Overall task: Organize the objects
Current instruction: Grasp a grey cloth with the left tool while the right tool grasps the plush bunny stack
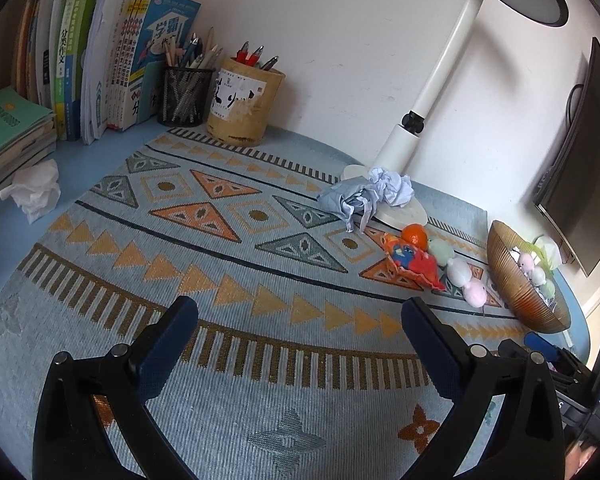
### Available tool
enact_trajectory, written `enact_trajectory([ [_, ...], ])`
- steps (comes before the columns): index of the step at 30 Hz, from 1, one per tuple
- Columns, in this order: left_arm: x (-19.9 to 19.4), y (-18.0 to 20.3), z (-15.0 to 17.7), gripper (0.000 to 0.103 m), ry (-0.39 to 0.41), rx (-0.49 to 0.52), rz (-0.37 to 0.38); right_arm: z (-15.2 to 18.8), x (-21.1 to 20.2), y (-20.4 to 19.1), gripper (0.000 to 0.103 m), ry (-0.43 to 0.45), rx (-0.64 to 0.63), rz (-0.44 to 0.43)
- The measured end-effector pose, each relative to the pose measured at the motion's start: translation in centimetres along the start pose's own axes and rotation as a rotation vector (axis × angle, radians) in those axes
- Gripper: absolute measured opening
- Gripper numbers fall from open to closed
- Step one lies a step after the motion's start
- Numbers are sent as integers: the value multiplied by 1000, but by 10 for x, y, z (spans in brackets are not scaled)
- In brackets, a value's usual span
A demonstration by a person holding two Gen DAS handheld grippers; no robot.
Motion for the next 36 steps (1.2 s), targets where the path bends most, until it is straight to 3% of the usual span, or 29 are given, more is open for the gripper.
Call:
enact_trajectory([
  [4,7,5,4,102,-61,29,-2,-2,11,2,83,-68,18,-55],
  [6,13,10,4,102,-122,54,24,-11,12,9,83,-96,71,-93],
  [8,16,17,-8,102,-134,71,34,-28,14,14,83,-98,93,-108],
  [11,28,36,-32,102,-162,131,82,-50,31,10,83,-127,69,-99],
  [17,93,61,-66,102,-177,248,46,-70,82,6,83,-177,5,26],
  [25,153,77,-68,102,-185,312,8,-62,111,18,71,-193,62,-25],
  [26,157,78,-67,100,-180,321,-1,-62,113,19,69,-201,70,-32],
  [28,164,78,-64,86,-186,322,-6,-63,113,22,54,-191,79,-23],
  [29,168,77,-63,64,-205,325,-18,-63,112,23,50,-187,83,-23],
  [30,172,77,-62,58,-222,327,-17,-63,111,23,40,-180,86,-18],
  [36,137,75,-65,57,-149,335,4,-63,79,22,40,-95,85,4],
])
Point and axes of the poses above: each gripper's, at about its wrist camera, not at the fingertips, and x roughly the way its jaws point, y to its right, z to its underside, the point moved 5 cm from there along x, roughly the way its jaws point, and after that the axes turned 10 degrees about -x, right-handed, at the moved point
